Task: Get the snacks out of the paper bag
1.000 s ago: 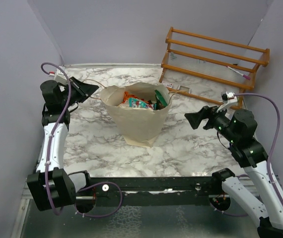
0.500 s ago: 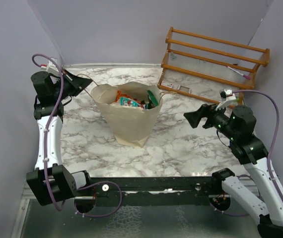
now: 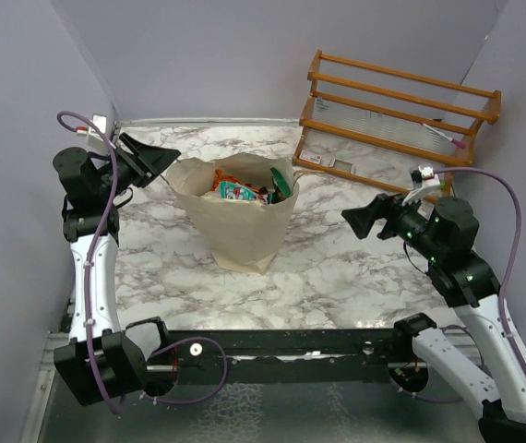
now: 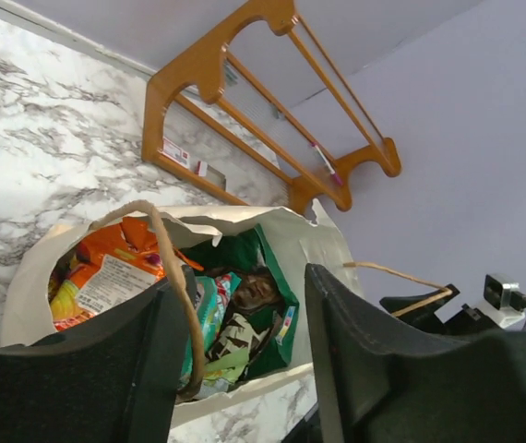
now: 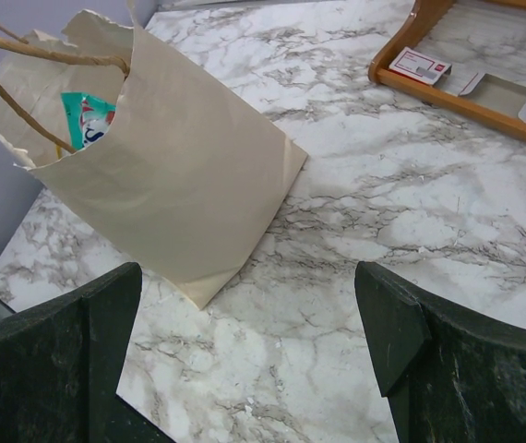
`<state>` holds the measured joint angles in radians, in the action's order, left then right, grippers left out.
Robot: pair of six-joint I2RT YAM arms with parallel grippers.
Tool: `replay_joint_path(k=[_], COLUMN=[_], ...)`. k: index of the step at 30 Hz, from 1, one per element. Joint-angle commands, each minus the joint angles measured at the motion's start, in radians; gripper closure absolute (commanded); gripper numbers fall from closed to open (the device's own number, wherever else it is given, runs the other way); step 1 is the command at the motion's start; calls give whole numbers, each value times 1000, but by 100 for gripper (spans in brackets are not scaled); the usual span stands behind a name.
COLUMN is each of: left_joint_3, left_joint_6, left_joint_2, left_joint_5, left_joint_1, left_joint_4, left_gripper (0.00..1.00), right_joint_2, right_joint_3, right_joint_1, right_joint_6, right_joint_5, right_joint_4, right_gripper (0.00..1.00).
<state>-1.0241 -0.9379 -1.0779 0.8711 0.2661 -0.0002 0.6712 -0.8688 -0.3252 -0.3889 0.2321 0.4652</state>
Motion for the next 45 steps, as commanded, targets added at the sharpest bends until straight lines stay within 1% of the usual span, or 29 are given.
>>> replay_joint_path(k=[1, 8, 10, 12, 17, 22, 27, 32, 37, 40, 43, 45], left_joint_3=[12, 30, 33, 31, 32, 33, 31, 25, -1, -4, -25, -53], left_joint_6=[-33, -28, -14, 1, 8, 10, 20, -24, -28, -38, -31, -20], left_joint_2=[44, 73, 89, 99, 105, 112, 74, 31, -2, -20, -41, -61], left_joint_5=[62, 84, 76, 67, 74, 68, 58, 84, 80, 79, 77, 78], left_joint_1=[7, 6, 6, 7, 6, 6, 7, 6, 7, 7, 7, 6], left_joint_4=[65, 62, 57, 51, 47, 53, 56, 130, 145, 168, 173, 172], left_gripper=[42, 28, 22, 20, 20, 23, 23, 29, 39, 50, 66, 72], right_joint_2=[-22, -16, -16, -21, -37, -11, -16, -23, -16, -14, -13, -12], right_joint_3=[-5, -11, -12, -15, 11, -5, -9, -6, -10, -7, -3, 0], right_joint_1=[6, 6, 7, 6, 6, 7, 7, 6, 6, 6, 6, 6], right_joint_6=[-4, 4, 3, 3, 2, -1, 1, 3, 5, 5, 6, 7], right_joint_5=[22, 19, 18, 18, 18, 30, 23, 15, 13, 13, 15, 15], right_joint_4=[16, 21, 22, 28, 10, 7, 12, 13, 11, 9, 9, 8], right_gripper=[1, 1, 1, 1, 1, 1, 1, 1, 1, 1, 1, 1])
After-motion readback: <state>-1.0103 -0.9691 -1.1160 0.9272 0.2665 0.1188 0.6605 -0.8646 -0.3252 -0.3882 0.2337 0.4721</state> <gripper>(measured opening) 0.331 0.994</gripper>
